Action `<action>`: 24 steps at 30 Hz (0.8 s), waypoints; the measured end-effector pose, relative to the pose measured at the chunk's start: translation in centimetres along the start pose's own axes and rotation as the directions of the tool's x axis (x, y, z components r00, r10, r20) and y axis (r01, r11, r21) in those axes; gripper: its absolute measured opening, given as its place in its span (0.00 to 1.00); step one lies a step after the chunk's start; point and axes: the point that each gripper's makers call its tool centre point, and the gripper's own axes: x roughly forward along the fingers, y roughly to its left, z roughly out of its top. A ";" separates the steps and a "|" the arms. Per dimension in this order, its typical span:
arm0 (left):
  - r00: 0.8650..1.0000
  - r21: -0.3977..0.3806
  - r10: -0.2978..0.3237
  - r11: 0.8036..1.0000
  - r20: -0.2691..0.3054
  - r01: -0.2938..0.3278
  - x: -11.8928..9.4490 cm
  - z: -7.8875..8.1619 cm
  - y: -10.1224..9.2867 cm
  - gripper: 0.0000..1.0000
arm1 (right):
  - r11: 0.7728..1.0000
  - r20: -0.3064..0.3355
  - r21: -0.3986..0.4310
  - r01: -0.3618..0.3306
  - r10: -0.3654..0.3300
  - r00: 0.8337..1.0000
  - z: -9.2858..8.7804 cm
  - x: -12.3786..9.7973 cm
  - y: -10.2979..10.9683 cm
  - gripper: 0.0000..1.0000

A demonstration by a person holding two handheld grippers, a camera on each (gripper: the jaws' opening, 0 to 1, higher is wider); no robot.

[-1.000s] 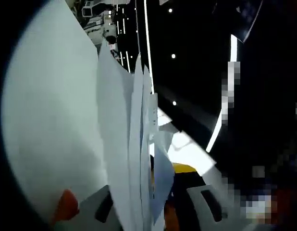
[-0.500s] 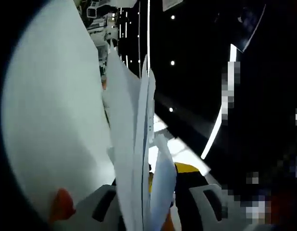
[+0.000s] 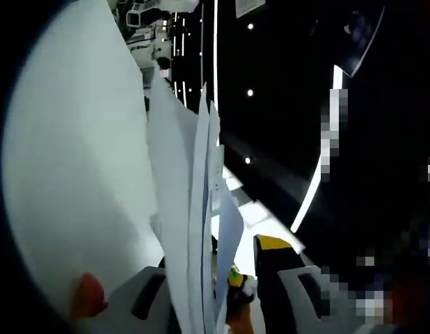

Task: Organize the stack of printing papers by aligning and flattening the scattered papers on the table

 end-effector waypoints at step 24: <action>1.000 0.053 -0.002 0.999 -0.021 0.003 0.4 -0.4 0.1 0.07 | 0.998 0.003 0.046 -0.032 0.032 0.999 -2.6 3.4 1.5 0.00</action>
